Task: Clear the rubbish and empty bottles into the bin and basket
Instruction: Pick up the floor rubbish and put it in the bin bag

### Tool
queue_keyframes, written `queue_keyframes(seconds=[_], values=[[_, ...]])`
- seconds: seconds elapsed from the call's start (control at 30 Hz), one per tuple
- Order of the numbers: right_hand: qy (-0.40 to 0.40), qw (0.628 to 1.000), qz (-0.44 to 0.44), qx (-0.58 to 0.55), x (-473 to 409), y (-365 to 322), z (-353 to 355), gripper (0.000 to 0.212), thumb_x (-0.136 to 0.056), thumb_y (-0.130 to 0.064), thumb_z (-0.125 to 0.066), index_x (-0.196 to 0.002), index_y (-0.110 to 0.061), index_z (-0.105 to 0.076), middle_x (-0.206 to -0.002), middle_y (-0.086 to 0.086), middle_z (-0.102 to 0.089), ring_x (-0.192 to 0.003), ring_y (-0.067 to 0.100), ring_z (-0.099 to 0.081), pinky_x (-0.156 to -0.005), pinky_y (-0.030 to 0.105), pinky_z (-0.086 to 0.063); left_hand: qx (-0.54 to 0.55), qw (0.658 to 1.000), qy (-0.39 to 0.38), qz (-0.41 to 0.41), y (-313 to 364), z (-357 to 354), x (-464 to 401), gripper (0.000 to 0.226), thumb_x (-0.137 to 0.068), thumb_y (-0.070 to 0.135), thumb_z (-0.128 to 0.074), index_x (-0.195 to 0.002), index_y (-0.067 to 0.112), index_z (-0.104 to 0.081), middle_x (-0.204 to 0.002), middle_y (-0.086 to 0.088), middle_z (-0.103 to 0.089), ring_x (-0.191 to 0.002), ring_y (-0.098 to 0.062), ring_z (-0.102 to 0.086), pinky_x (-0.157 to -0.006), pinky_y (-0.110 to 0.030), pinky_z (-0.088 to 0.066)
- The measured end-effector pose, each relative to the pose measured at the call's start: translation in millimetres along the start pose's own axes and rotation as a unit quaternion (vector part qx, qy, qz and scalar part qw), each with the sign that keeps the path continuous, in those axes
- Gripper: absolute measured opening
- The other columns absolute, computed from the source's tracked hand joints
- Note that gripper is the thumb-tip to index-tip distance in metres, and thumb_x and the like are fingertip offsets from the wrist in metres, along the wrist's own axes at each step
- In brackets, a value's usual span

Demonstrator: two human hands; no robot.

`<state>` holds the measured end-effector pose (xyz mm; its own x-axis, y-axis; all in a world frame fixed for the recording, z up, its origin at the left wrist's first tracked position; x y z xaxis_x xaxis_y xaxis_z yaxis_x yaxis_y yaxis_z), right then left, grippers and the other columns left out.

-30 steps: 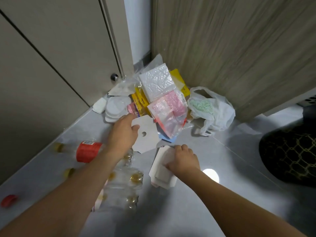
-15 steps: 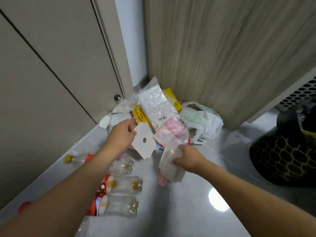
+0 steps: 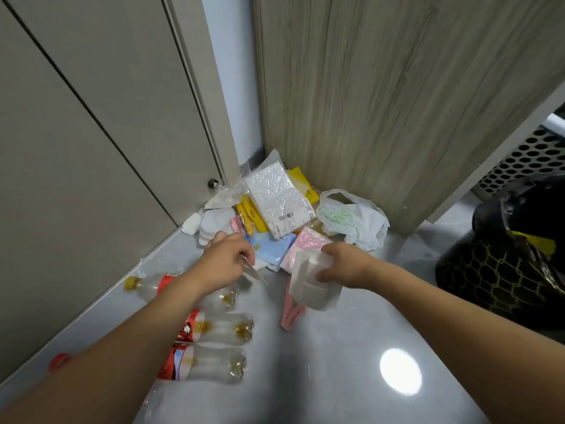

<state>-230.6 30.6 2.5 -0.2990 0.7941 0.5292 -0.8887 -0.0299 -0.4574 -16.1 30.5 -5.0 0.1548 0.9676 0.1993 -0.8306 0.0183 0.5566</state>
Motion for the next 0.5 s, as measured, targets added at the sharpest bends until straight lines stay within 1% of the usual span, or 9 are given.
queue_keyframes(seconds=[0.07, 0.13, 0.2, 0.23, 0.3, 0.33, 0.4, 0.47, 0.5], values=[[-0.003, 1.000, 0.004, 0.005, 0.5, 2.5, 5.3, 0.022, -0.081, -0.027, -0.069, -0.095, -0.018, -0.055, -0.099, 0.001, -0.054, -0.088, 0.020, -0.049, -0.071, 0.026, -0.037, -0.015, 1.000, 0.017, -0.005, 9.1, 8.3, 0.7, 0.039, -0.080, 0.000, -0.054, -0.063, 0.035, -0.055, -0.099, 0.019, -0.052, -0.102, -0.011, -0.035, -0.096, -0.029, -0.026], [-0.012, 1.000, 0.004, 0.009, 0.9, 3.1, 12.4, 0.022, -0.080, -0.026, -0.070, -0.096, -0.018, -0.058, -0.099, 0.002, -0.056, -0.089, 0.021, -0.052, -0.072, 0.027, -0.041, -0.006, 0.998, 0.061, -0.005, 16.3, 24.8, -0.1, 0.045, -0.076, -0.006, -0.051, -0.060, 0.036, -0.051, -0.106, 0.019, -0.052, -0.107, -0.010, -0.035, -0.097, -0.028, -0.024], [-0.013, 1.000, 0.004, 0.019, 6.2, 3.9, 29.2, 0.024, -0.079, -0.026, -0.072, -0.098, -0.017, -0.060, -0.100, 0.003, -0.060, -0.090, 0.021, -0.055, -0.072, 0.028, -0.045, 0.053, 0.995, 0.089, -0.004, 25.4, 40.1, -5.4, 0.048, -0.073, -0.012, -0.047, -0.059, 0.034, -0.051, -0.106, 0.016, -0.056, -0.107, -0.013, -0.041, -0.093, -0.026, -0.028], [-0.012, 1.000, 0.007, 0.025, 10.3, 3.5, 40.4, 0.022, -0.079, -0.026, -0.072, -0.096, -0.018, -0.060, -0.098, 0.003, -0.060, -0.089, 0.020, -0.055, -0.070, 0.028, -0.045, 0.109, 0.990, 0.087, 0.003, 32.1, 45.4, -9.7, 0.049, -0.073, -0.014, -0.045, -0.059, 0.033, -0.053, -0.105, 0.015, -0.057, -0.103, -0.016, -0.047, -0.089, -0.030, -0.034], [-0.002, 0.999, 0.012, 0.035, 21.9, 1.9, 68.8, 0.019, -0.080, -0.026, -0.072, -0.089, -0.019, -0.056, -0.091, 0.001, -0.059, -0.085, 0.020, -0.055, -0.066, 0.027, -0.042, 0.210, 0.975, 0.077, 0.011, 56.8, 54.5, -21.4, 0.049, -0.076, -0.013, -0.041, -0.061, 0.030, -0.056, -0.103, 0.011, -0.059, -0.091, -0.019, -0.058, -0.071, -0.036, -0.044], [0.007, 0.999, 0.015, 0.042, 29.6, 1.6, 85.2, 0.019, -0.080, -0.025, -0.072, -0.087, -0.020, -0.055, -0.089, 0.000, -0.057, -0.084, 0.019, -0.054, -0.065, 0.027, -0.040, 0.227, 0.971, 0.080, 0.004, 76.9, 61.3, -27.2, 0.049, -0.078, -0.012, -0.041, -0.061, 0.031, -0.057, -0.102, 0.009, -0.060, -0.089, -0.018, -0.059, -0.071, -0.034, -0.045], [0.030, 0.998, 0.016, 0.056, 47.1, 6.1, 119.8, 0.017, -0.081, -0.024, -0.071, -0.085, -0.019, -0.055, -0.085, 0.000, -0.056, -0.079, 0.019, -0.053, -0.059, 0.024, -0.039, 0.216, 0.973, 0.080, -0.025, 124.9, 71.7, -39.4, 0.041, -0.080, -0.008, -0.044, -0.064, 0.028, -0.056, -0.095, 0.001, -0.062, -0.088, -0.018, -0.058, -0.074, -0.028, -0.043], [0.052, 0.998, 0.004, 0.041, 66.6, 21.2, 153.3, 0.014, -0.082, -0.023, -0.071, -0.085, -0.018, -0.059, -0.084, 0.000, -0.060, -0.074, 0.017, -0.055, -0.050, 0.018, -0.042, 0.172, 0.981, 0.077, -0.048, 173.7, 76.1, -50.0, 0.028, -0.082, 0.006, -0.048, -0.067, 0.028, -0.056, -0.082, -0.001, -0.059, -0.084, -0.023, -0.053, -0.069, -0.026, -0.038], [0.063, 0.998, -0.006, 0.023, 76.8, 32.1, 168.6, 0.014, -0.081, -0.024, -0.072, -0.089, -0.018, -0.061, -0.087, 0.001, -0.062, -0.076, 0.017, -0.057, -0.053, 0.018, -0.045, 0.134, 0.986, 0.087, -0.050, 194.5, 78.6, -55.7, 0.023, -0.082, 0.013, -0.048, -0.068, 0.030, -0.057, -0.077, 0.000, -0.055, -0.087, -0.023, -0.049, -0.072, -0.027, -0.034]])
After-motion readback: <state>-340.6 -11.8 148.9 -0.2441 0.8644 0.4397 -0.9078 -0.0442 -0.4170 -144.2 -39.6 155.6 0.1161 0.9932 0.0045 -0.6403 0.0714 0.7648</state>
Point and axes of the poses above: each hand's wrist, its own x-axis away from the middle knuckle, its own z-axis out of the back of the hand, y = z × x, the point moved 10 cm from there along -x, towards the middle knuckle
